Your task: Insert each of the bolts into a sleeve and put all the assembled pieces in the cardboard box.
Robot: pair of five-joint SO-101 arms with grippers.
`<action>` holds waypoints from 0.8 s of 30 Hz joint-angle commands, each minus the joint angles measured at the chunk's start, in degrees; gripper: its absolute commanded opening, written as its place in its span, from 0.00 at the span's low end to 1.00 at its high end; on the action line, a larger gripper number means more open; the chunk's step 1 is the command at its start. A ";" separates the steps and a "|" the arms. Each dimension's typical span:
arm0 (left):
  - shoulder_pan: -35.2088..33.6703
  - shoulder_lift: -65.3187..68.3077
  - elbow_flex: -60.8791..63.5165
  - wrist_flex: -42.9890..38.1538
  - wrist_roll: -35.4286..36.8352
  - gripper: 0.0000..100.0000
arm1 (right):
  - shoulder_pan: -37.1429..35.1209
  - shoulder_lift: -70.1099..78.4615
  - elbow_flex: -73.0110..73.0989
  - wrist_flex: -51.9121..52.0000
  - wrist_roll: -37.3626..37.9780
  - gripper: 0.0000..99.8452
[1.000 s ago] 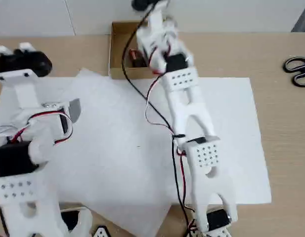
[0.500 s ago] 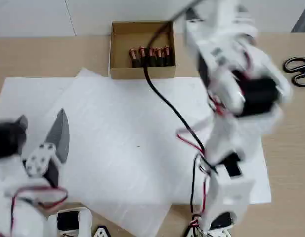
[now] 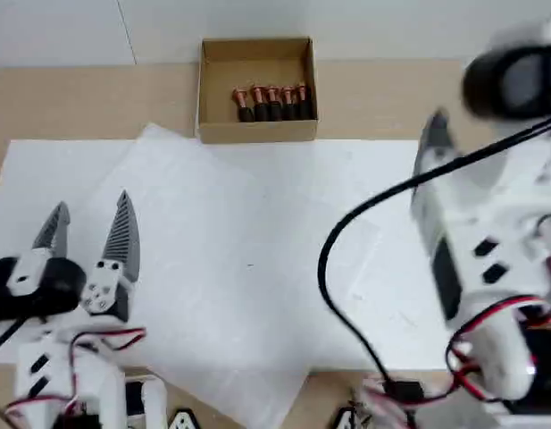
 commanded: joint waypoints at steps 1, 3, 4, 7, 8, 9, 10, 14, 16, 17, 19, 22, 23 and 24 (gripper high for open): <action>-0.26 -1.49 8.40 -7.47 -0.18 0.23 | 0.57 -13.23 32.35 -6.90 0.53 0.29; -0.26 -1.05 12.26 -9.76 -0.18 0.23 | 0.66 -20.26 46.42 -13.23 0.53 0.29; -0.09 -1.05 14.29 -10.99 -0.09 0.23 | 0.66 -23.69 53.63 -17.01 0.62 0.29; -0.09 -1.14 20.09 -14.86 -0.09 0.23 | 0.66 -34.15 74.11 -29.05 0.62 0.29; -0.09 -1.14 21.85 -15.82 -0.09 0.23 | 0.66 -37.67 80.35 -33.01 0.62 0.29; -0.09 -1.14 23.34 -16.09 -0.09 0.23 | 0.66 -41.36 86.33 -36.70 0.70 0.29; -0.09 -1.14 24.57 -15.91 -0.09 0.23 | 0.66 -44.97 91.87 -39.60 0.70 0.29; 0.09 -1.14 30.20 -15.91 0.00 0.23 | 0.57 -59.74 109.71 -45.49 0.70 0.29; 0.88 -1.14 32.57 -16.00 0.00 0.23 | 0.57 -66.77 115.87 -45.32 0.79 0.29; 1.67 -1.05 32.92 -15.74 0.00 0.23 | 0.57 -69.49 118.42 -44.88 0.79 0.29; 3.43 -1.14 32.92 -13.71 0.00 0.23 | 0.75 -69.49 120.70 -44.18 0.79 0.29; 6.95 -1.14 32.92 -11.60 0.00 0.23 | 0.40 -67.38 122.02 -44.18 0.62 0.29; 8.00 -1.14 32.92 -10.55 0.00 0.23 | 0.31 -67.47 123.16 -44.18 0.53 0.29; 8.97 -1.14 32.92 -9.49 0.00 0.23 | 0.31 -67.74 124.57 -44.26 0.44 0.29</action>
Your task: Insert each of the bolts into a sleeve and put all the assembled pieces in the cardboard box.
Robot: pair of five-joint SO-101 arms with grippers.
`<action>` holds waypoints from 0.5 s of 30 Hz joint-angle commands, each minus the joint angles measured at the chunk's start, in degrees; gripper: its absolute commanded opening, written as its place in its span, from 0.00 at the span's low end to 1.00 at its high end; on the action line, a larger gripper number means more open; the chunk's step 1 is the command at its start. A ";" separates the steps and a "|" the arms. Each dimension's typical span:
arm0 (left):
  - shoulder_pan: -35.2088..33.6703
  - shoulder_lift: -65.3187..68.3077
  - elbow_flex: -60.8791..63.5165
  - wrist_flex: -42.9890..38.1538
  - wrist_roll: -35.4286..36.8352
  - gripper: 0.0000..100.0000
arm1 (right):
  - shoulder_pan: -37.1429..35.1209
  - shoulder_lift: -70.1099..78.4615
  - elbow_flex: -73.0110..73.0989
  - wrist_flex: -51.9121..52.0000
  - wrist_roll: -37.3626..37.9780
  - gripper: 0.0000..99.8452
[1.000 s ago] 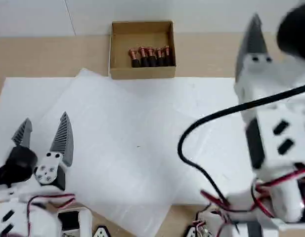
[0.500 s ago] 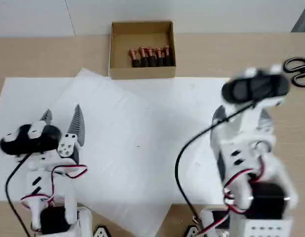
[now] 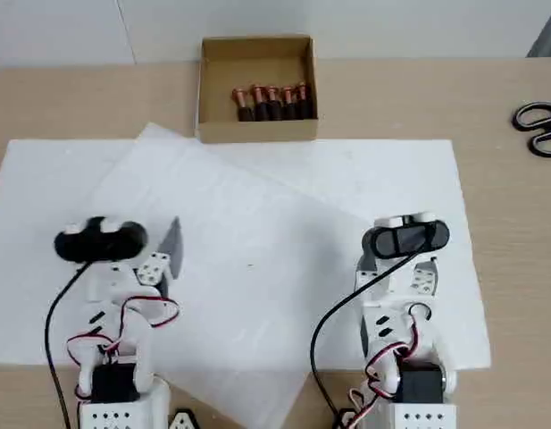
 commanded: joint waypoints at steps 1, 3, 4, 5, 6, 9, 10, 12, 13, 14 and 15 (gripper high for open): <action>3.25 -0.53 -0.22 3.43 -0.09 0.23 | -0.04 -1.19 3.69 -0.75 0.44 0.29; 4.40 -0.53 -0.22 6.15 -0.09 0.23 | -0.04 -1.89 5.19 -0.22 0.35 0.29; 4.84 -0.53 -0.22 7.30 -0.09 0.23 | -0.04 -2.24 5.01 0.04 0.35 0.29; 4.92 -0.53 -0.22 8.35 -0.09 0.23 | 0.04 -2.24 5.10 0.04 0.35 0.29; 4.92 -0.53 -0.22 9.05 -0.09 0.23 | -0.04 -2.24 5.10 0.04 0.35 0.29; 4.57 -0.44 -0.22 11.25 -0.26 0.23 | 0.04 -2.15 5.10 0.13 0.35 0.29; 4.57 -0.53 -0.22 11.78 -0.35 0.23 | 0.31 -2.15 5.10 0.13 0.62 0.29; 4.57 -0.53 -0.22 11.69 -0.35 0.23 | 0.13 -2.15 5.10 0.13 0.62 0.29; 4.57 -0.53 -0.22 11.69 -0.35 0.23 | 0.13 -2.15 5.10 0.13 0.62 0.29; 4.57 -0.53 -0.22 11.69 -0.35 0.23 | 0.13 -2.15 5.10 0.13 0.62 0.29; 4.57 -0.53 -0.22 11.69 -0.35 0.23 | 0.13 -2.15 5.10 0.13 0.62 0.29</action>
